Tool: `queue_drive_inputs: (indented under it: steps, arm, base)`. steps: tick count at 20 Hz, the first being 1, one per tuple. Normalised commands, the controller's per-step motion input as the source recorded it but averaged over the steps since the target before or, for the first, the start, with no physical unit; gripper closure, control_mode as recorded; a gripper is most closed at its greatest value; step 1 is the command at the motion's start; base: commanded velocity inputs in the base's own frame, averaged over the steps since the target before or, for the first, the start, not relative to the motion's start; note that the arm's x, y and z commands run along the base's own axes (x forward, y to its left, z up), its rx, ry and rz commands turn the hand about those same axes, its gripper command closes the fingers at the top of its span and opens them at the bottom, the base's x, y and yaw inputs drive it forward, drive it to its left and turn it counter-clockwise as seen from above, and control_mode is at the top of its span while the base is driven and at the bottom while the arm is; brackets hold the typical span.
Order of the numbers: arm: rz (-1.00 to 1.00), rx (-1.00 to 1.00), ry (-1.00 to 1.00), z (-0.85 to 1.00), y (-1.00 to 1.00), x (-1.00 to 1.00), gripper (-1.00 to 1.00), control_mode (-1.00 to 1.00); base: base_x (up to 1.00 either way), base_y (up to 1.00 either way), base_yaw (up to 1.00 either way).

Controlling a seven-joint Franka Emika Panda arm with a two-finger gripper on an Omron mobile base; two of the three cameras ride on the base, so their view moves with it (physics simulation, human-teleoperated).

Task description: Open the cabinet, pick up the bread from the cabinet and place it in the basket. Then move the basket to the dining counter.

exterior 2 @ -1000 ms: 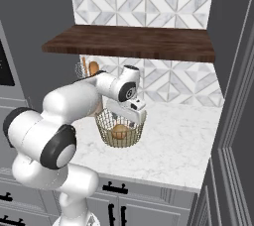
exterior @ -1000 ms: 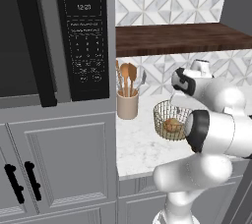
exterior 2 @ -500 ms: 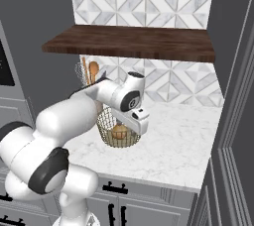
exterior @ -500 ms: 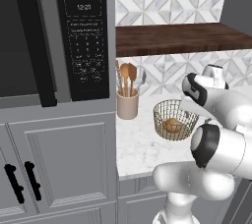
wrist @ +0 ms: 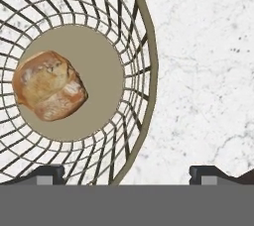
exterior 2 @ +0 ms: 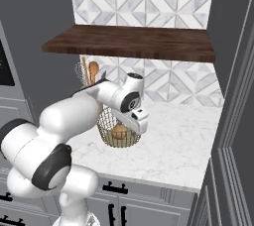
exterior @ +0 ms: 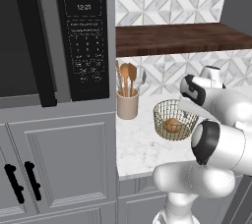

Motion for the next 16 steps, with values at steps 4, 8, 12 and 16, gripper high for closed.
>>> queue_drive_inputs:
  steps: [4, 8, 12, 16]
  arm:
    - [-0.03, 0.00, 0.00, -0.19, 0.00, 0.01, -1.00, -1.00]
    - [-0.02, 0.00, -0.02, -0.21, 0.00, 0.10, -1.00, -1.00]
    - [-0.02, 0.00, -0.03, -0.12, 0.00, 0.16, -1.00, -1.00]
    - [-0.02, 0.00, -0.01, -0.06, 0.00, 0.20, -1.00, -1.00]
  base:
    - [0.00, 0.00, 0.00]
    - [0.00, 0.00, 0.00]
    - [0.00, 0.00, 0.00]
    - [0.00, 0.00, 0.00]
